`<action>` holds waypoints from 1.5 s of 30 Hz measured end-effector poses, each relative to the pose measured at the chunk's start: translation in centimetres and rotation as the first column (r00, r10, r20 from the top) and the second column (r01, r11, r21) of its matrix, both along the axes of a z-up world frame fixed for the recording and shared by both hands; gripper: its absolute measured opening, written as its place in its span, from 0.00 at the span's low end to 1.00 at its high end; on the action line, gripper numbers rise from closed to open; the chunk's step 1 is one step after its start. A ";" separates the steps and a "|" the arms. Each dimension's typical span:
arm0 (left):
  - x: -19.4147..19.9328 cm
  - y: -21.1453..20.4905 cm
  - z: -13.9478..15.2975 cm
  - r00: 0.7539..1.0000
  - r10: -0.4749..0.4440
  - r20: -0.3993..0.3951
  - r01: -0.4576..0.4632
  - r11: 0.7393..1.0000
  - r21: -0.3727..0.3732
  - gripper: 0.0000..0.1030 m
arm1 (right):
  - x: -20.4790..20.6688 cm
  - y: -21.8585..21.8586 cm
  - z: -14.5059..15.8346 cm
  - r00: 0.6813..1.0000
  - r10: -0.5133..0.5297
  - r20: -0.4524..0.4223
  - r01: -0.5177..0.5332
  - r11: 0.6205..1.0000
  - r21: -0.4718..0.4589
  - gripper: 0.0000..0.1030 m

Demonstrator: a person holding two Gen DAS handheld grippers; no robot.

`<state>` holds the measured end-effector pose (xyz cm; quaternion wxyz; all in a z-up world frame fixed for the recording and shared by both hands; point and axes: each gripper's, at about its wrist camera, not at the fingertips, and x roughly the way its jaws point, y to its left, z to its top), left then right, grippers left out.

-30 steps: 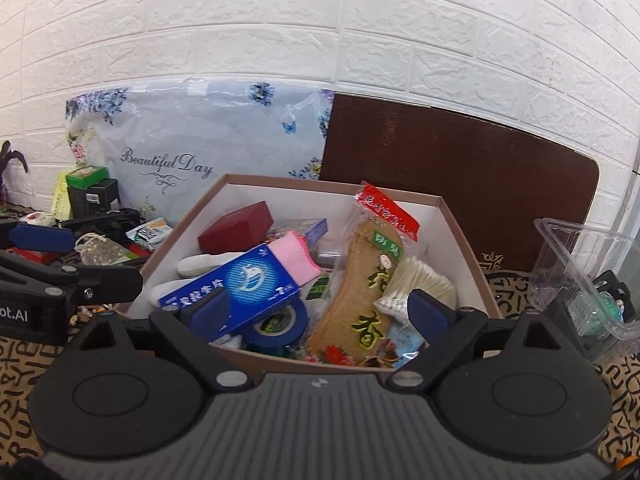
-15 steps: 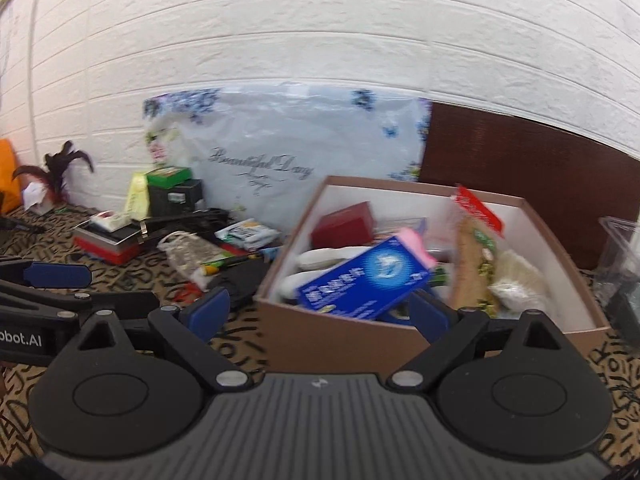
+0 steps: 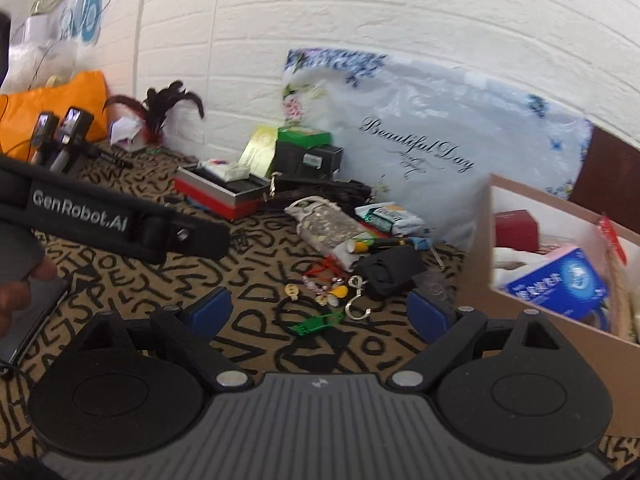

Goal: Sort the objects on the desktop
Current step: 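Open both tools to release the items and withdraw from the cardboard box, then grasp the mesh sachet bag with the left tool while the right tool grasps the black key fob ring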

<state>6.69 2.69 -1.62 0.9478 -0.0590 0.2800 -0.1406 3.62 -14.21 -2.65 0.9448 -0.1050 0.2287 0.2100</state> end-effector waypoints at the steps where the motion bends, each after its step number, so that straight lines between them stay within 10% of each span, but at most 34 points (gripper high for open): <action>1: 0.5 0.0 -0.3 1.000 -0.006 -0.003 0.006 1.000 0.003 0.98 | 0.6 0.4 -0.5 1.000 0.002 -0.016 -0.002 1.000 0.006 0.85; 20: 11.3 -1.2 -3.9 0.990 -0.102 -0.093 0.094 0.992 -0.089 0.78 | 9.2 3.4 -5.7 0.974 -0.190 -0.123 0.186 0.982 -0.044 0.57; 35: 19.8 -2.1 -6.4 0.983 0.049 -0.175 -0.084 0.976 -0.201 0.72 | 11.7 2.7 -6.6 0.962 -0.256 -0.090 0.254 0.967 -0.026 0.53; 39: 19.4 -2.0 -6.1 0.986 0.055 -0.156 -0.086 0.977 -0.196 0.55 | 11.9 2.3 -6.7 0.968 -0.211 -0.134 0.214 0.977 0.012 0.23; 45: 16.5 -0.5 -5.2 0.988 0.049 -0.147 -0.078 0.977 -0.200 0.42 | 9.3 2.5 -6.0 0.978 -0.138 -0.158 0.135 0.990 -0.028 0.19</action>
